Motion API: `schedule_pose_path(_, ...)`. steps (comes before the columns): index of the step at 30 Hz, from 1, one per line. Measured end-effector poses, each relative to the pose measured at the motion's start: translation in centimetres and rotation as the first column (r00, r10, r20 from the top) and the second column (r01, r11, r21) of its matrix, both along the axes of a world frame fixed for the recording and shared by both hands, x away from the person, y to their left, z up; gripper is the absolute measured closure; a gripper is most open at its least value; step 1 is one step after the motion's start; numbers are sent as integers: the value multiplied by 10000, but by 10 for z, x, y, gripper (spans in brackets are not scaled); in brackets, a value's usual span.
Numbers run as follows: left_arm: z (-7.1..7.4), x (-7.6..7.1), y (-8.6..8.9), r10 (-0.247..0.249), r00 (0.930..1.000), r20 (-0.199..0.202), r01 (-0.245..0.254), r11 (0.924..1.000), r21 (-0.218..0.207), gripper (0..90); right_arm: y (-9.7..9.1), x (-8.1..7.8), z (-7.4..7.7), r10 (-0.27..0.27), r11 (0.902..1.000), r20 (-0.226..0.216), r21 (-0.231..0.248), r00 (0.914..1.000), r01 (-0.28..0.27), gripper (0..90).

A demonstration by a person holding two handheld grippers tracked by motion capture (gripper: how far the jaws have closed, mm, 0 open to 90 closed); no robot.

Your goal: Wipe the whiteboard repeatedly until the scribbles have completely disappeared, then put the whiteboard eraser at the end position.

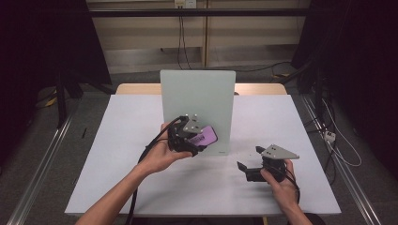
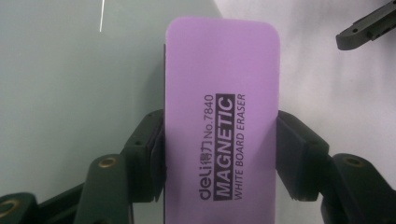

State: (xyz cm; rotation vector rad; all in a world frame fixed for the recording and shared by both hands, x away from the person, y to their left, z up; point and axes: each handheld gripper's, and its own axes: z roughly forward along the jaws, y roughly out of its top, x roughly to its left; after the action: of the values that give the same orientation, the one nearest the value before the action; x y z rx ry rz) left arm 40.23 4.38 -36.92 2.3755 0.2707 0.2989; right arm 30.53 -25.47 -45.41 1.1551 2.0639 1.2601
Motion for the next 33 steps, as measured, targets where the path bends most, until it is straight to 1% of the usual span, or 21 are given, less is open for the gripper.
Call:
schedule_pose_path(2, 2, 0, 4, 61, 10000, -79, -62, 9999, -89, 409, -1, -1, 0, -36, 10000, 27, -4, 10000, 36, 59)
schedule_pose_path(3, 2, -1, 6, 116, 9999, -113, -118, 9997, -232, 408, -2, -1, 0, -40, 10000, 22, 23, 10000, 40, 59)
schedule_pose_path(8, 3, -5, 11, 127, 9998, -176, -135, 9988, -463, 408, -2, -2, 1, -60, 10000, 31, 77, 10000, 59, 59)
schedule_pose_path(10, 2, -6, 13, 80, 9995, -296, -95, 9985, -533, 409, -2, -2, 0, -51, 10000, 0, 45, 10000, 51, 59)
schedule_pose_path(11, 2, -6, 15, 16, 9993, -360, -31, 9992, -397, 409, -2, -1, 0, -66, 10000, 8, 56, 10000, 66, 59)
schedule_pose_path(12, 0, -7, 15, 25, 9992, -390, -45, 9987, -517, 409, -2, -1, 0, -94, 9999, 1, 81, 10000, 94, 59)
schedule_pose_path(15, -2, -7, 19, -51, 9983, -581, 26, 9991, -428, 409, 0, 1, 0, -99, 9999, -16, 62, 9999, 99, 59)
schedule_pose_path(16, -4, -7, 20, -128, 9977, -669, 96, 9988, -488, 409, 0, 2, 0, -97, 9999, -71, 56, 9999, 98, 59)
schedule_pose_path(20, -10, -7, 24, -217, 9961, -856, 192, 9994, -298, 409, 3, 3, -1, -56, 10000, -93, 10, 9999, 56, 60)
schedule_pose_path(21, -10, -8, 25, -149, 9959, -894, 128, 9996, -233, 409, 3, 3, -1, -65, 10000, -118, 14, 9999, 65, 59)
schedule_pose_path(22, -11, -8, 25, -117, 9960, -891, 93, 9996, -276, 409, 2, 3, -1, -79, 10000, -136, 48, 9999, 80, 59)
schedule_pose_path(24, -10, -8, 26, -179, 9946, -1018, 155, 9996, -242, 409, 1, 2, -1, -65, 10000, -93, 26, 9999, 65, 59)
schedule_pose_path(26, -10, -9, 26, -178, 9948, -1007, 161, 9997, -181, 409, 0, 1, -1, -51, 10000, -60, 5, 10000, 51, 60)
schedule_pose_path(27, -10, -10, 25, -195, 9949, -986, 173, 9996, -237, 409, -1, 1, -1, -61, 10000, -58, 33, 10000, 61, 59)
schedule_pose_path(28, -10, -11, 25, -295, 9946, -995, 283, 9995, -133, 409, -1, 1, -1, -81, 10000, -61, 53, 9999, 81, 60)
schedule_pose_path(32, -12, -15, 23, -476, 9939, -994, 474, 9989, -49, 409, -2, -1, -1, -74, 9999, -26, 68, 10000, 74, 60)
schedule_pose_path(33, -13, -15, 23, -503, 9932, -1051, 508, 9987, 25, 409, -2, -2, 0, -51, 10000, -32, 53, 10000, 51, 59)
